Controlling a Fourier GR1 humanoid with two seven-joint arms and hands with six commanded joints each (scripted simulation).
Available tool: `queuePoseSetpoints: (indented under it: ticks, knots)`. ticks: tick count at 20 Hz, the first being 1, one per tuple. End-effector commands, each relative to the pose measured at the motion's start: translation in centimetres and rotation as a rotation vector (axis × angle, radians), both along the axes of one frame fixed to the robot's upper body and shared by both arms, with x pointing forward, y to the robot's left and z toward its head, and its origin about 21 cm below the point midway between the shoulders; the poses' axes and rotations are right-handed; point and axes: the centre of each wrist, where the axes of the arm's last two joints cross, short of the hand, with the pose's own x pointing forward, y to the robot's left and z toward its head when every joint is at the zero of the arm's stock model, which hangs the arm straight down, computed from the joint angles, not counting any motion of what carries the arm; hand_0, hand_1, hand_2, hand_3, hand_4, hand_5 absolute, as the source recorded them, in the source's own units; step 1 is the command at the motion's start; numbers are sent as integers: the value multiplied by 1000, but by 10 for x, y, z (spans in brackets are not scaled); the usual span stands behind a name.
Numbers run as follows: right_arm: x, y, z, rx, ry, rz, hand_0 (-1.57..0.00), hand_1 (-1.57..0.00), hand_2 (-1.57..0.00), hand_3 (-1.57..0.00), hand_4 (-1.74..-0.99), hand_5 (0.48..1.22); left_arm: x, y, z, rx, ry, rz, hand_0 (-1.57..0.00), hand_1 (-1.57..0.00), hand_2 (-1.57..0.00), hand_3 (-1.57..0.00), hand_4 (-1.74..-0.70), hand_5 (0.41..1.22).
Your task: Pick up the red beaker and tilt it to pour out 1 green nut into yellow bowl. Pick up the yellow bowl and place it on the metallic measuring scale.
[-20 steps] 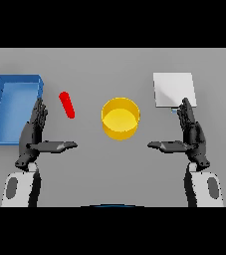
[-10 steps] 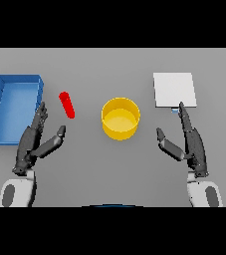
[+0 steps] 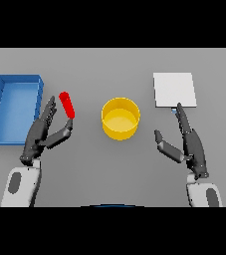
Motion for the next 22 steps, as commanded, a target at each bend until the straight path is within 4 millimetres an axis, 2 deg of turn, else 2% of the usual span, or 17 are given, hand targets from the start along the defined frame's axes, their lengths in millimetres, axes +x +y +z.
queuePoseSetpoints:
  ticks: [1, 2, 4, 9, 14, 17, 22]
  knots:
    - [-1, -3, 0, 7, -5, -4, 1, 1, 1, 1, -1296, 677, 7, 0, -3, 7, 6, 1, 1, 1, 1, 1, -1370, 732]
    - [-1, -6, 2, 8, -8, -6, 1, 1, 1, 1, -1304, 678, 10, -1, -6, 15, -2, -7, 1, 1, 1, 1, -1377, 738]
    - [-5, 0, 0, 4, -5, 1, 1, 1, 1, 1, -1312, 681, 21, -6, -10, 20, 9, 2, 1, 1, 1, 1, -1382, 739]
    - [0, -7, 4, 21, 1, -21, 1, 1, 1, 1, -1339, 688, 48, -4, -26, 19, 61, 27, 1, 1, 1, 1, -1345, 718]
    - [-1, -2, 2, 27, 10, -3, 1, 1, 1, 1, -1336, 688, 70, -9, -24, 15, 48, 12, 1, 1, 1, 1, -1321, 713]
    - [2, -8, 2, 25, 16, -16, 1, 1, 1, 1, -1332, 685, 82, -12, -22, 28, 51, 5, 1, 1, 1, 1, -1314, 704]
    - [4, -4, 1, 19, 12, -26, 1, 1, 1, 1, -1311, 682, 92, -17, -24, 26, 49, -12, 1, 1, 1, 1, -1332, 715]
